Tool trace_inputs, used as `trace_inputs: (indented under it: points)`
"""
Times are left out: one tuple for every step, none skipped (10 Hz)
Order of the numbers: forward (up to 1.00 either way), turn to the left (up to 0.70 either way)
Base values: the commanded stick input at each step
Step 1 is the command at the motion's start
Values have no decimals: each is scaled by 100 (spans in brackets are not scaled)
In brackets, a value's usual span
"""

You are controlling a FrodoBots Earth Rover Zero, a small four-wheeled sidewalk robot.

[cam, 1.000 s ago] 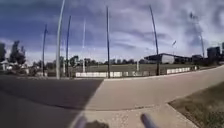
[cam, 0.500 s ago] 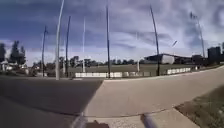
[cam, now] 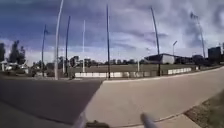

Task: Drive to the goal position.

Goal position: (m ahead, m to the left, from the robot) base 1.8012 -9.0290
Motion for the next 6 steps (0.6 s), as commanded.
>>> trace_inputs:
  points:
    - [50,0]
    - [35,0]
    - [18,0]
    - [0,0]
    - [0,0]
    - [0,0]
